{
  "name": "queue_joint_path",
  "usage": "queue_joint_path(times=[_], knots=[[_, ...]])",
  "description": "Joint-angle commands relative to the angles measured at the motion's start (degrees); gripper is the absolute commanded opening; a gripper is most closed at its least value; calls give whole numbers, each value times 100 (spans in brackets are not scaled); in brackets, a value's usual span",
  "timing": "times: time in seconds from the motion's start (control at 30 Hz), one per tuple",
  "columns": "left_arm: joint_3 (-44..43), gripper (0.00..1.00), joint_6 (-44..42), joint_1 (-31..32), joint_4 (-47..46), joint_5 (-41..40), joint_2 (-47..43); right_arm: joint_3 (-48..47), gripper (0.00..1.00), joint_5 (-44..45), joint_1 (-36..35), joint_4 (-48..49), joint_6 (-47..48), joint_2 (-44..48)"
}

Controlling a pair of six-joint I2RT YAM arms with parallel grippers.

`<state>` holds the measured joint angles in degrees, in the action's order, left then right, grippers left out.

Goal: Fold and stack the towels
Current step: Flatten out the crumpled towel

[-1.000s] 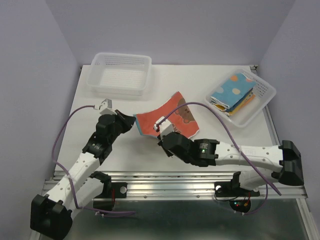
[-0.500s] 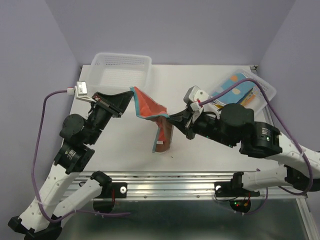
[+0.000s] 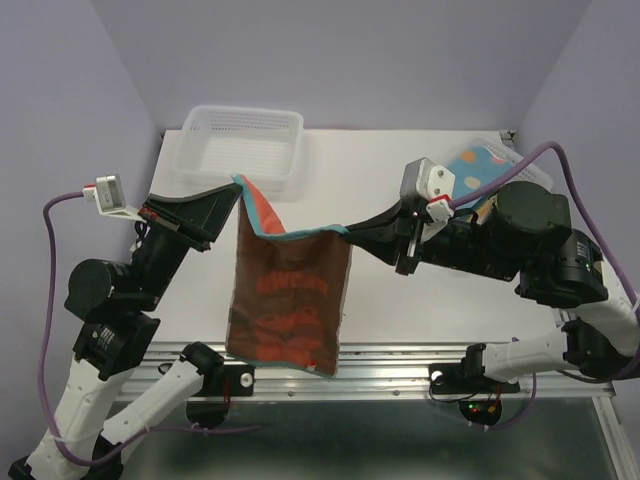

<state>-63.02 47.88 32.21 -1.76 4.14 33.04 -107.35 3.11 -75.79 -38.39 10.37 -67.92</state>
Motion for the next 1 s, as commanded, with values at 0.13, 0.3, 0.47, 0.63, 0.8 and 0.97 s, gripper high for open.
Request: queue_joint_path(times=[0.13,0.3,0.47,0.63,0.8,0.97], knots=[[745,0,107,23,-228,-587,62,1511,1,3049,-32,1322,578,349],[1319,0,240,23,-527,-1125,325,2578,1,3776,290,2300,1230,306],[1372,0,108,23,-711,-1767,1028,3105,1,2154,1802,2634,1151,-45],[1153,0,-103,23,-940,-2180,1959,3431,1,1342,2831,3101,1467,-458],[643,0,-287,-21,-1141,-2585,3128,3423,1,586,3823,3452,1573,-985],[-50,0,-489,-153,-1318,-2401,4262,3107,1,-231,4458,3496,1898,-1661]])
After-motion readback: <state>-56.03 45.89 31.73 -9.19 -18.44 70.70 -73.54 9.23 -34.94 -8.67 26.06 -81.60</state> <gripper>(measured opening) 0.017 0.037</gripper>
